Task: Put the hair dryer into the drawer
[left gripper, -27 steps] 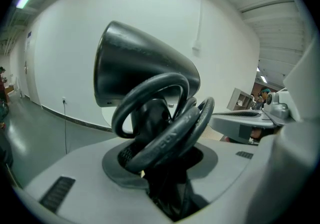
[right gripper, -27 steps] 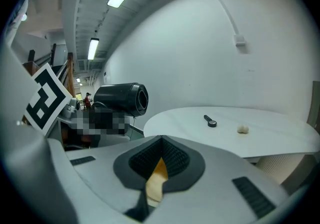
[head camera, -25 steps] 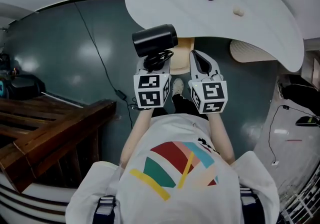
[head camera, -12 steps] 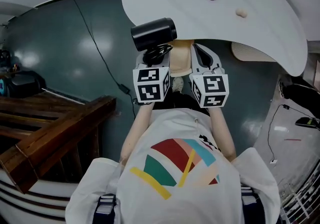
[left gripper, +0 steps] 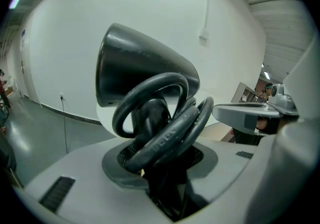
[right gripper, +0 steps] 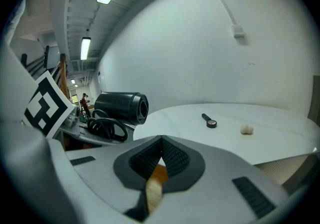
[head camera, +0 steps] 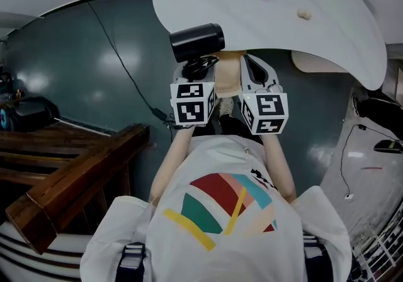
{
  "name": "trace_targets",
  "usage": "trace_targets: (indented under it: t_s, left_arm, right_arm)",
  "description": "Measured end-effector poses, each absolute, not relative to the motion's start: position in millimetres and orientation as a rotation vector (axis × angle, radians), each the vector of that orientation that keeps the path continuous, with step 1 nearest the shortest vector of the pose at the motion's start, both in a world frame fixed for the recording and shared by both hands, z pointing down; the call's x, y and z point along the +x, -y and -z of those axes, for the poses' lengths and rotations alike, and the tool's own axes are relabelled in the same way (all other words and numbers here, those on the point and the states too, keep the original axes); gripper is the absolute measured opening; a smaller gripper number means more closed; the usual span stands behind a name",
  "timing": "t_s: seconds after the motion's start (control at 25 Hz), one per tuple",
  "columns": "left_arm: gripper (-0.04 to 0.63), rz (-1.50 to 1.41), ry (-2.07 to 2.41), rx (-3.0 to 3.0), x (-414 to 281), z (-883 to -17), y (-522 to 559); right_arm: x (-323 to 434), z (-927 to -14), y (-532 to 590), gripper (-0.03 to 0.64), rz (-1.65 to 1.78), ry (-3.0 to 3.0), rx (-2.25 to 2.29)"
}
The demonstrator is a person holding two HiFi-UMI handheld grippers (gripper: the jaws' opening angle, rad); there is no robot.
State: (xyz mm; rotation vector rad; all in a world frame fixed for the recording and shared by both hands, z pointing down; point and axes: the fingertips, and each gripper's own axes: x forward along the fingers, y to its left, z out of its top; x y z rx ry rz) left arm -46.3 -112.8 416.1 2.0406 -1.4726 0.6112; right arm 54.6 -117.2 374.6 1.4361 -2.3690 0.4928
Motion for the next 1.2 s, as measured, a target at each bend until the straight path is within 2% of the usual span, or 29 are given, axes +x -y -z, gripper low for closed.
trace_targets:
  t_s: [0.36,1.2]
  left_arm:
    - [0.167,-0.661,1.331,1.995,-46,-439,99]
    - [0.167,-1.016,0.817,1.61,-24,-555,38]
  right_arm:
    - [45,-389,108,0.009,-0.546,2.326,1.448]
    - [68,-430,101,0.009,-0.691,2.186,1.499]
